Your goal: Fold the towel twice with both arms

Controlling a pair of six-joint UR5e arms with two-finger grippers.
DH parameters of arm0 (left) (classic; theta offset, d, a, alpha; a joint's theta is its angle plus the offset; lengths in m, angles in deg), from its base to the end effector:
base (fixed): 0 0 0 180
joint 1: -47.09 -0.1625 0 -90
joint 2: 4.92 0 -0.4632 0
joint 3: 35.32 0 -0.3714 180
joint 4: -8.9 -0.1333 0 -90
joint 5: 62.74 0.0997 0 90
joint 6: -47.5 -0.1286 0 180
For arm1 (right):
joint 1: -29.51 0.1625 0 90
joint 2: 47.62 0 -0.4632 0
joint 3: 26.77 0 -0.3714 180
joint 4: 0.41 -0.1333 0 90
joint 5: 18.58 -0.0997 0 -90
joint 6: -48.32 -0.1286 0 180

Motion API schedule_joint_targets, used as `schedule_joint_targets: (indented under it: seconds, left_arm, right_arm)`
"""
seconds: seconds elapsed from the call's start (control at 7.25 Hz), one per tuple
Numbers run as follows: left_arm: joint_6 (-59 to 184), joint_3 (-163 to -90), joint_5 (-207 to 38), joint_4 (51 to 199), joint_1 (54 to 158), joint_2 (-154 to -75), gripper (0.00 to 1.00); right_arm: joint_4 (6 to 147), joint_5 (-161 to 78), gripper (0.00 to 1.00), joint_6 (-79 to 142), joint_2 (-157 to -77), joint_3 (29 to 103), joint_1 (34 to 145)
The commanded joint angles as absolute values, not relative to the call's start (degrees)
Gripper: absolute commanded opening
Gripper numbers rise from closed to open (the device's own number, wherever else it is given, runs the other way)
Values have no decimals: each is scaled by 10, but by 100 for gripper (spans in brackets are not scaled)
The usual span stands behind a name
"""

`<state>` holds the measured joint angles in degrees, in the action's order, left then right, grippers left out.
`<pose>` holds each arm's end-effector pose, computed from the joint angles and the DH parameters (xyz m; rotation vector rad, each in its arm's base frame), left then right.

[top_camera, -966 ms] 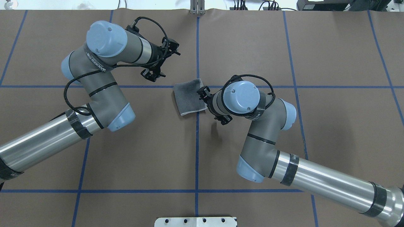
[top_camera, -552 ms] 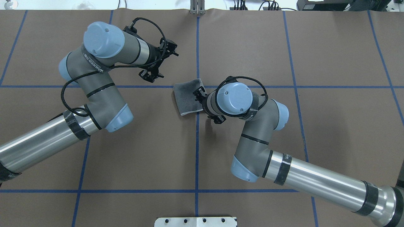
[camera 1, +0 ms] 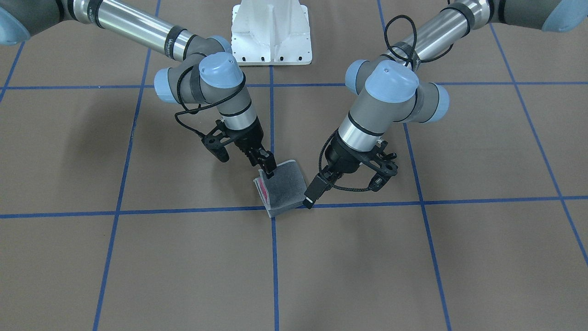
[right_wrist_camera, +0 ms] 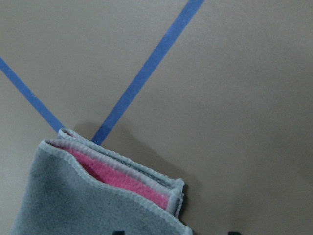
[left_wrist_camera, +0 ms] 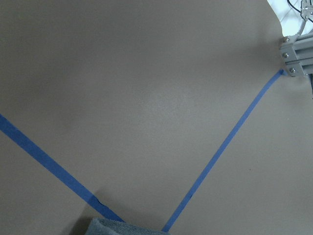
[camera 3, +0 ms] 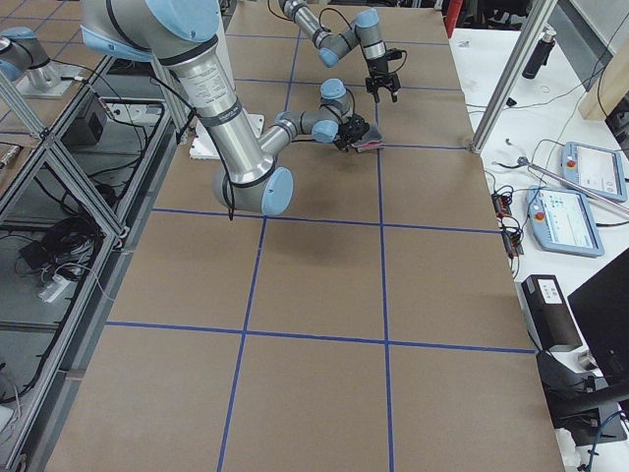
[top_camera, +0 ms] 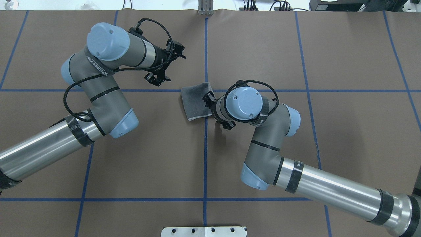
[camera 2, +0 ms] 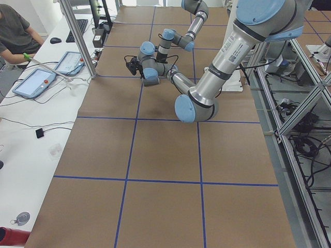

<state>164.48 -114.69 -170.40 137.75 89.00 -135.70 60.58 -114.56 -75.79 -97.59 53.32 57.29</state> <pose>0.5129 -0.5871 0.2775 -0.1165 1.2626 -0.8594 -0.6343 -0.4697 0.3109 -0.1580 -1.0664 0.9250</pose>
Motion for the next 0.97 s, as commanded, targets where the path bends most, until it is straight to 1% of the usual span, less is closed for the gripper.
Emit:
schedule_joint_targets:
  seconds: [0.0,0.28,0.41,0.55,0.69,0.83]
  left_arm:
    - [1645,-1147,-1704,1378,890,-1357,100]
    - [1645,-1147,-1704,1378,889,-1357,100]
    - [1645,-1147,-1704,1378,889,-1357,100]
    - [1645,-1147,-1704,1378,889,-1357,100]
    - [1645,-1147,-1704,1378,889,-1357,100]
    - [1645,-1147,-1703,1378,889,-1358,100]
  right_arm:
    - [606,-1146,61,-759,-975,532,573]
    - [607,-1146,27,-760,-975,532,573]
    - [607,-1145,24,-761,-975,532,573]
    - [607,-1145,7,-762,-975,533,573]
    - [607,-1146,0,-761,-975,533,573]
    - [608,-1146,0,-761,-975,537,573]
